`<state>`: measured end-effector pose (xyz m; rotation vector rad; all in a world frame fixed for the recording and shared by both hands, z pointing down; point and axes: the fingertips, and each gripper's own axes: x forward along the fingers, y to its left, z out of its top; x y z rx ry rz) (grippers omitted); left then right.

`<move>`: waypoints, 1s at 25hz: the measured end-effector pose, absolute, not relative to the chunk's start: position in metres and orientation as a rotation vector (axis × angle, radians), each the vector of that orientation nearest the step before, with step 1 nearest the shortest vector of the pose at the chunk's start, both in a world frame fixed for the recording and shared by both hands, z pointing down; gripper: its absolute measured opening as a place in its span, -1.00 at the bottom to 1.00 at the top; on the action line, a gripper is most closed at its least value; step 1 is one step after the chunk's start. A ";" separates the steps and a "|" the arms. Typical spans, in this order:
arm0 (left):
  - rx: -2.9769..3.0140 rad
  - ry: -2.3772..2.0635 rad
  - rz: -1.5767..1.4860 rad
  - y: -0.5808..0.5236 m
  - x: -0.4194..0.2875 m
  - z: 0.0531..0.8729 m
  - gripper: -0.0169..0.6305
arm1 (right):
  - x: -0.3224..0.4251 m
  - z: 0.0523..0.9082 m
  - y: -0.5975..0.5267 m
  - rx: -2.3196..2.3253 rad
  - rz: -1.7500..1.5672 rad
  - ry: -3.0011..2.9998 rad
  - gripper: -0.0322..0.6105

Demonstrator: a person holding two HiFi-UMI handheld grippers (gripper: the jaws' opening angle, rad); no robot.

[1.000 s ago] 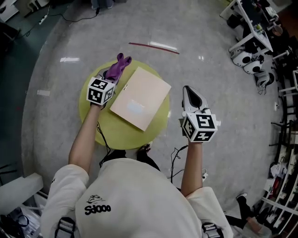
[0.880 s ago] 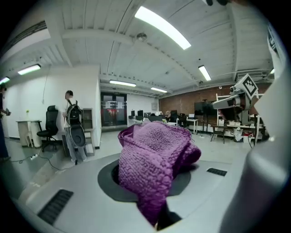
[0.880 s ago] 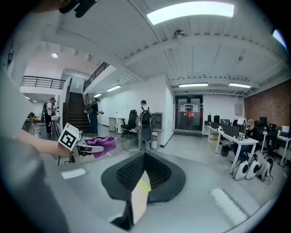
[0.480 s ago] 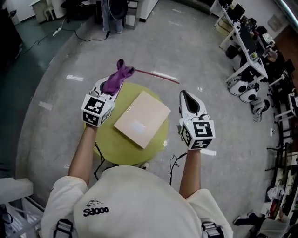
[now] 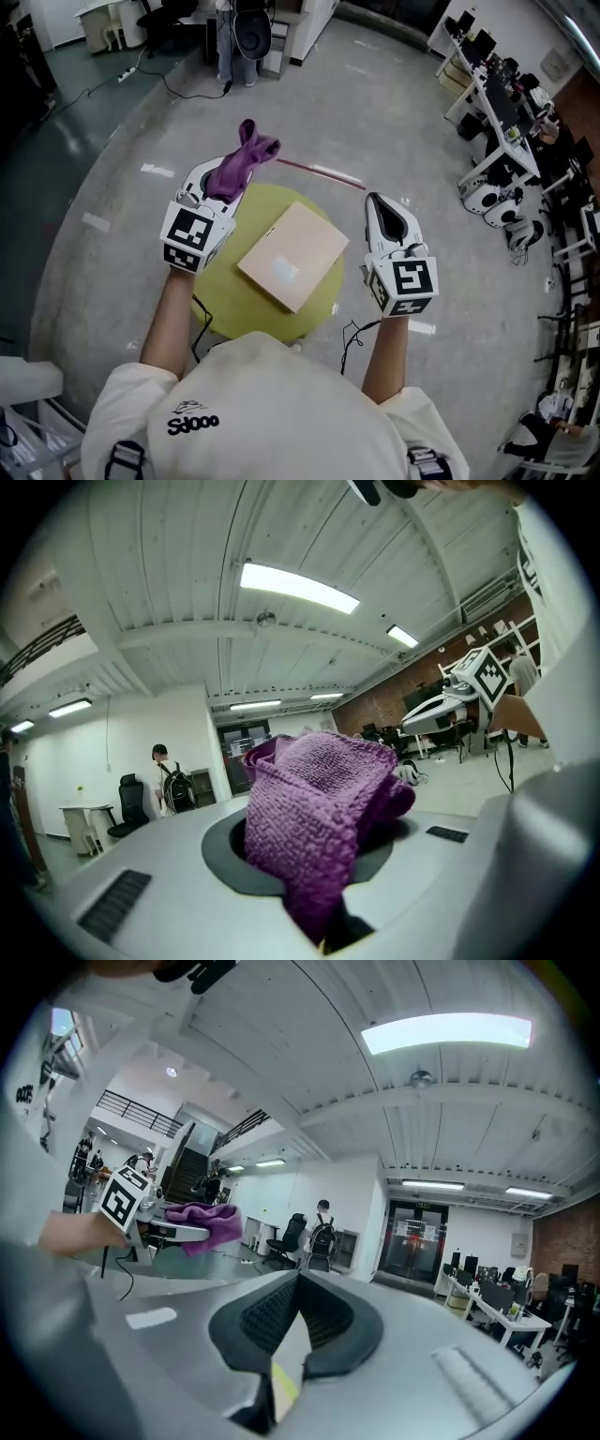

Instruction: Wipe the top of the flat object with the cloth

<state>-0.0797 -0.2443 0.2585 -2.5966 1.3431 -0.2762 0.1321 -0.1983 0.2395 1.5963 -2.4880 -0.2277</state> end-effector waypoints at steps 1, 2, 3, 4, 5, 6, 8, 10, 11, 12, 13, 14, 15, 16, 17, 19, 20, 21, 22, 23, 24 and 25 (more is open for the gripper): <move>-2.587 1.335 -0.288 -0.243 -0.078 0.258 -0.73 | 0.131 0.238 -0.198 1.597 -0.228 -2.490 -0.87; -2.583 1.326 -0.298 -0.242 -0.077 0.258 -0.73 | 0.130 0.238 -0.198 1.597 -0.227 -2.490 -0.87; -2.586 1.318 -0.305 -0.241 -0.076 0.259 -0.73 | 0.128 0.238 -0.198 1.595 -0.224 -2.486 -0.87; -2.594 1.314 -0.306 -0.241 -0.075 0.260 -0.73 | 0.126 0.239 -0.198 1.591 -0.221 -2.479 -0.87; -2.601 1.312 -0.306 -0.240 -0.075 0.260 -0.73 | 0.125 0.241 -0.198 1.588 -0.219 -2.472 -0.87; -2.604 1.311 -0.307 -0.240 -0.074 0.261 -0.73 | 0.124 0.242 -0.198 1.586 -0.216 -2.467 -0.87; -2.606 1.310 -0.310 -0.240 -0.074 0.260 -0.73 | 0.122 0.244 -0.198 1.582 -0.209 -2.463 -0.87; -2.613 1.309 -0.307 -0.239 -0.074 0.260 -0.73 | 0.122 0.245 -0.197 1.577 -0.206 -2.461 -0.87; -2.616 1.307 -0.304 -0.238 -0.073 0.260 -0.73 | 0.121 0.246 -0.196 1.575 -0.206 -2.459 -0.87; -2.619 1.304 -0.301 -0.237 -0.073 0.259 -0.73 | 0.121 0.246 -0.195 1.574 -0.206 -2.459 -0.87; -2.621 1.300 -0.298 -0.236 -0.073 0.259 -0.73 | 0.121 0.246 -0.195 1.575 -0.206 -2.459 -0.87; -2.623 1.295 -0.296 -0.236 -0.073 0.258 -0.73 | 0.120 0.246 -0.195 1.576 -0.205 -2.460 -0.87; -2.625 1.290 -0.295 -0.236 -0.074 0.258 -0.73 | 0.118 0.246 -0.196 1.576 -0.203 -2.461 -0.87; -2.627 1.286 -0.294 -0.237 -0.075 0.257 -0.73 | 0.117 0.245 -0.196 1.575 -0.201 -2.461 -0.87; -2.631 1.282 -0.294 -0.237 -0.075 0.257 -0.73 | 0.115 0.245 -0.196 1.574 -0.198 -2.461 -0.87; -2.641 1.271 -0.296 -0.236 -0.076 0.256 -0.73 | 0.114 0.244 -0.196 1.575 -0.193 -2.461 -0.87; -2.646 1.264 -0.300 -0.236 -0.075 0.256 -0.73 | 0.113 0.242 -0.195 1.576 -0.192 -2.459 -0.87; -2.651 1.257 -0.305 -0.236 -0.075 0.256 -0.73 | 0.112 0.241 -0.195 1.578 -0.191 -2.457 -0.87; -2.655 1.251 -0.310 -0.235 -0.075 0.256 -0.73 | 0.111 0.240 -0.196 1.580 -0.191 -2.456 -0.87; -2.659 1.245 -0.312 -0.235 -0.075 0.257 -0.73 | 0.111 0.240 -0.196 1.581 -0.191 -2.455 -0.87; -2.662 1.241 -0.312 -0.235 -0.075 0.258 -0.73 | 0.110 0.240 -0.195 1.581 -0.193 -2.454 -0.87; -2.664 1.238 -0.311 -0.234 -0.075 0.259 -0.73 | 0.110 0.242 -0.195 1.582 -0.194 -2.453 -0.87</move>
